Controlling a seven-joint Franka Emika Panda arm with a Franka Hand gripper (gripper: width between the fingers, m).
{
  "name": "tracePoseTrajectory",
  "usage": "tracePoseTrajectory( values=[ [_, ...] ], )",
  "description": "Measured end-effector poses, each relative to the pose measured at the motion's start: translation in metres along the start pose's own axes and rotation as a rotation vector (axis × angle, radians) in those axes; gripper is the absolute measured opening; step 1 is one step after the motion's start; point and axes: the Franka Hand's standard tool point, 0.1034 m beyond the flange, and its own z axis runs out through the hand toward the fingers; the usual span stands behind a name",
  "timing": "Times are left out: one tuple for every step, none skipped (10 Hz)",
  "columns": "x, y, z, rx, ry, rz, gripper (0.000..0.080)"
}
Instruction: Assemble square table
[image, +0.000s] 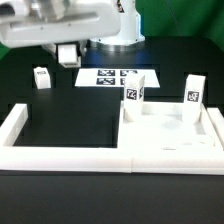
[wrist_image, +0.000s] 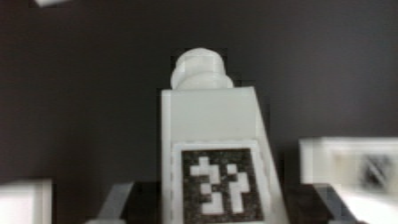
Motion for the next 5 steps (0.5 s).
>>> tracePoseTrajectory(
  values=[
    [0.004,-0.006,-0.016,-0.009,0.055,-0.010,0.0291],
    [0.001,-0.002,-0.017,-0.013,0.105,0.006,0.0291],
    [0.005,0.003,-0.015,-0.037,0.188,0.006,0.0291],
    [0.010,0.003,-0.012,-0.063,0.271,0.010,0.0291],
    [0.019,-0.012,0.000,-0.086,0.350,0.041,0.0291]
  ],
)
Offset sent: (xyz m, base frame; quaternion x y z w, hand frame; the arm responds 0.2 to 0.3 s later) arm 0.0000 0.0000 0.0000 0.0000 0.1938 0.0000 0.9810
